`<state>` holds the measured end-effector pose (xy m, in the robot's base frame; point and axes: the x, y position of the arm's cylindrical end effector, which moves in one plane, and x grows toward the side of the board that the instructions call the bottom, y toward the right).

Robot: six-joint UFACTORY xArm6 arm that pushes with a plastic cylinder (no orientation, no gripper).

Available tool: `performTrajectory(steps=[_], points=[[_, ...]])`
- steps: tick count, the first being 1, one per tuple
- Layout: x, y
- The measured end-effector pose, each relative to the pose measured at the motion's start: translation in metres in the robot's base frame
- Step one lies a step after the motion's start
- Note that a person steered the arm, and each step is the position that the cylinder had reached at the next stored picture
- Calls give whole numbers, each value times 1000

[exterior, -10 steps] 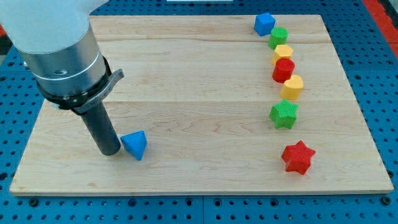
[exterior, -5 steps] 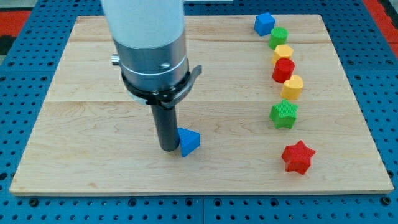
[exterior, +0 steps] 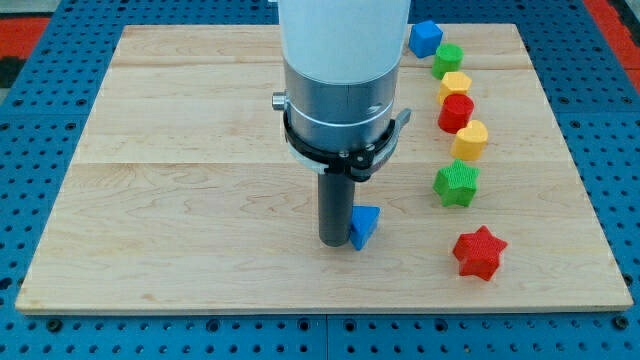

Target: Move blue triangle below the green star

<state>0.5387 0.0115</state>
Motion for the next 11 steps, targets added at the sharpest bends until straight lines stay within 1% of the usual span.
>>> performTrajectory(steps=[4,5,7,9,11], points=[[-3,62],[-7,66],[-28,66],[-37,72],[-39,121]])
